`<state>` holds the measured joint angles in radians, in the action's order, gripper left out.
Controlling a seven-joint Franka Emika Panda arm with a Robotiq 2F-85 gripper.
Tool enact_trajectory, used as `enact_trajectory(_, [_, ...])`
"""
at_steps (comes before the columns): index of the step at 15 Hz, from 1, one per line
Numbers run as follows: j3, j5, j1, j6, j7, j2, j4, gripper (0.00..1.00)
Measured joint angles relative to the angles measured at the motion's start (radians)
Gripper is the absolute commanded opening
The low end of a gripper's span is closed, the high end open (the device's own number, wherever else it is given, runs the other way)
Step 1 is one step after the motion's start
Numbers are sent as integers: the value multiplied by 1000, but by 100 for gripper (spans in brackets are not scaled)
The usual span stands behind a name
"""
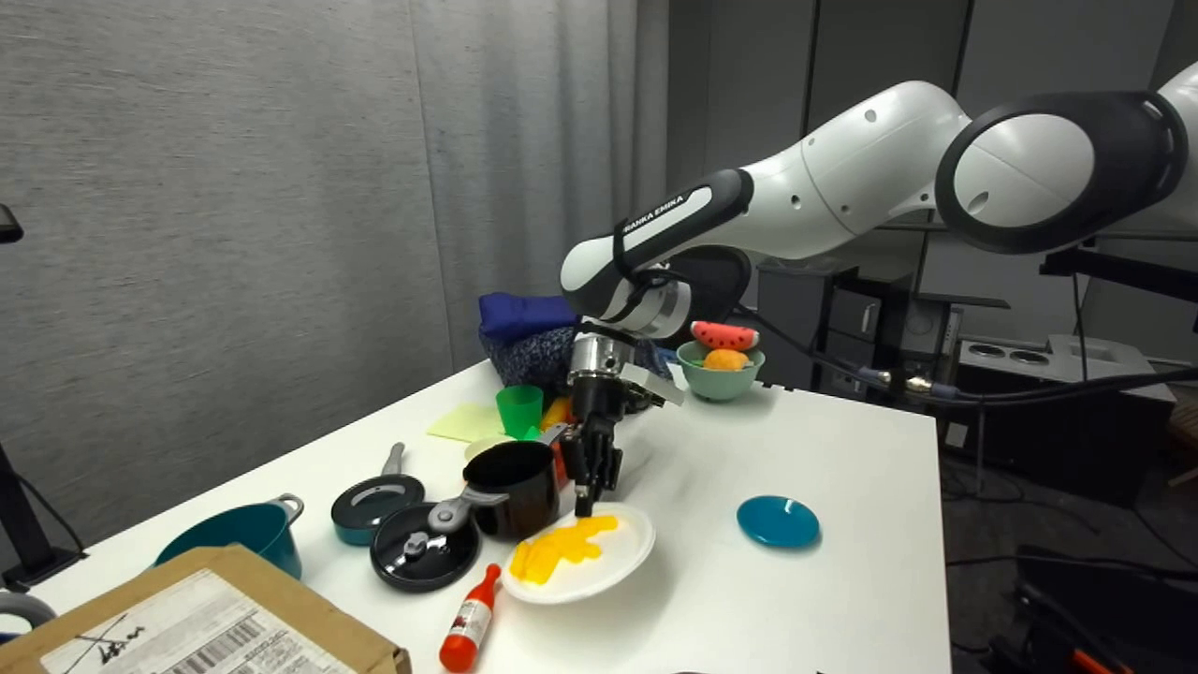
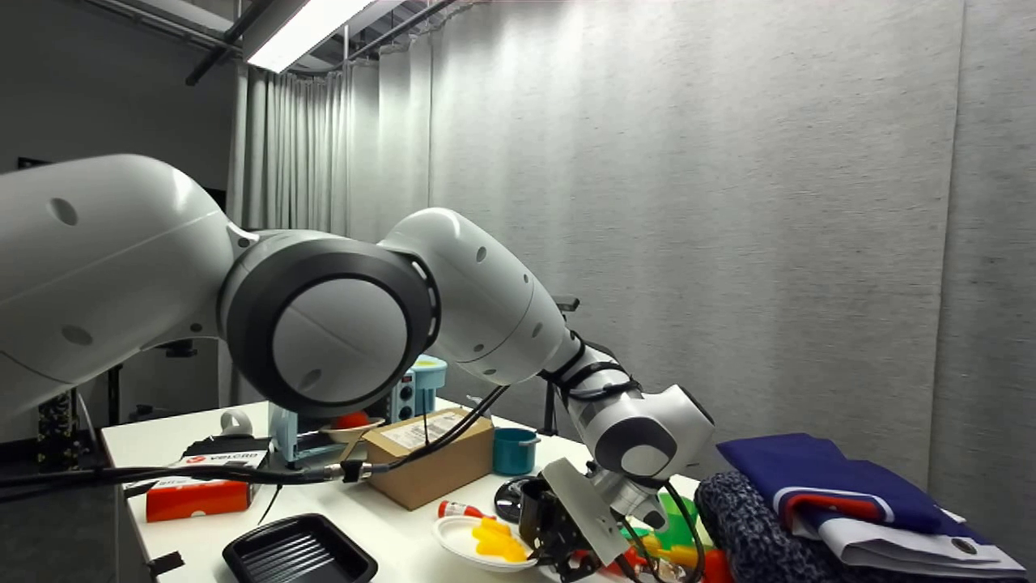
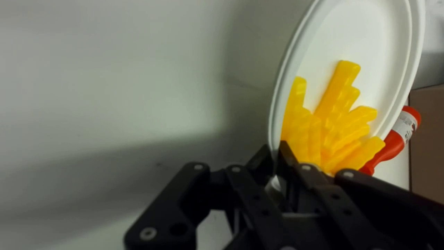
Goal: Pour the fries on the white plate into the black pot
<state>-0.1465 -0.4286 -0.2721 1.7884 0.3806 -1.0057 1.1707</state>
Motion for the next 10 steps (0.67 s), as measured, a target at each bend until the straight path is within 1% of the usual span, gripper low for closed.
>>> enact_trajectory(5, [14, 58, -1, -22, 22, 12, 0, 2])
enact_trajectory(10, [25, 99, -6, -51, 82, 28, 19, 2])
